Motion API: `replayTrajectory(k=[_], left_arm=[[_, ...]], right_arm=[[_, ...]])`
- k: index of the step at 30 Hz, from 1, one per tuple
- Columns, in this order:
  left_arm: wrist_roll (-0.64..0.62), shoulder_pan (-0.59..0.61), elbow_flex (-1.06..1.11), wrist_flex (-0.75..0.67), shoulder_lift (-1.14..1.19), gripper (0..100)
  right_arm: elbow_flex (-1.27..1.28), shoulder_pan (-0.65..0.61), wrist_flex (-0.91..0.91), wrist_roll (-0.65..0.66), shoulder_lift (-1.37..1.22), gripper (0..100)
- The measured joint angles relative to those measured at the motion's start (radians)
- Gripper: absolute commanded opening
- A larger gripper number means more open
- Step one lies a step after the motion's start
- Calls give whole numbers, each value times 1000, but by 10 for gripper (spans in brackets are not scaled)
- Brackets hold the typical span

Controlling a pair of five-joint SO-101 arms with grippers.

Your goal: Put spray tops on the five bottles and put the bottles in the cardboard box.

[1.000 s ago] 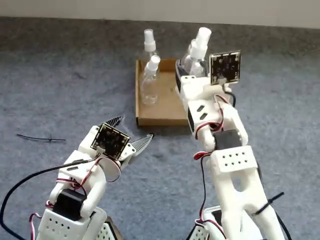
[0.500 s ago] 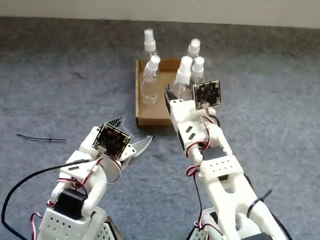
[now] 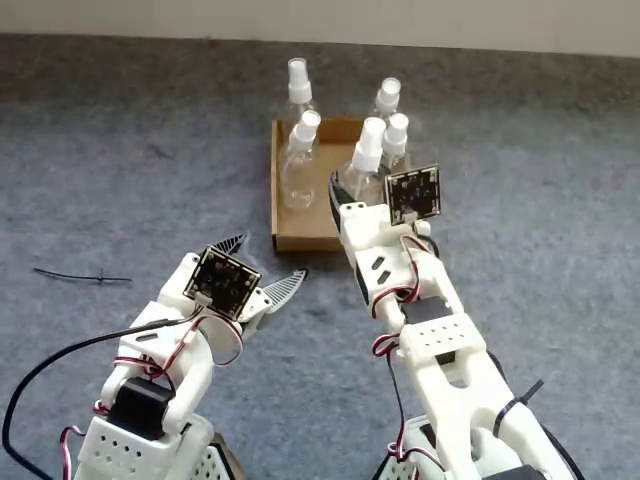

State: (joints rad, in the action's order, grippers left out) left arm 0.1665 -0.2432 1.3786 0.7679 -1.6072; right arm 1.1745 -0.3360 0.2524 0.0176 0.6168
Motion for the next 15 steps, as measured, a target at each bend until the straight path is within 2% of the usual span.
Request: replayTrajectory(k=[9,15], left_arm=[[0,0,3,0,0,295],[0,0,3,0,0,295]], right_arm=[[0,9,12,0,-63,5],[0,35,161,0,-176,5]])
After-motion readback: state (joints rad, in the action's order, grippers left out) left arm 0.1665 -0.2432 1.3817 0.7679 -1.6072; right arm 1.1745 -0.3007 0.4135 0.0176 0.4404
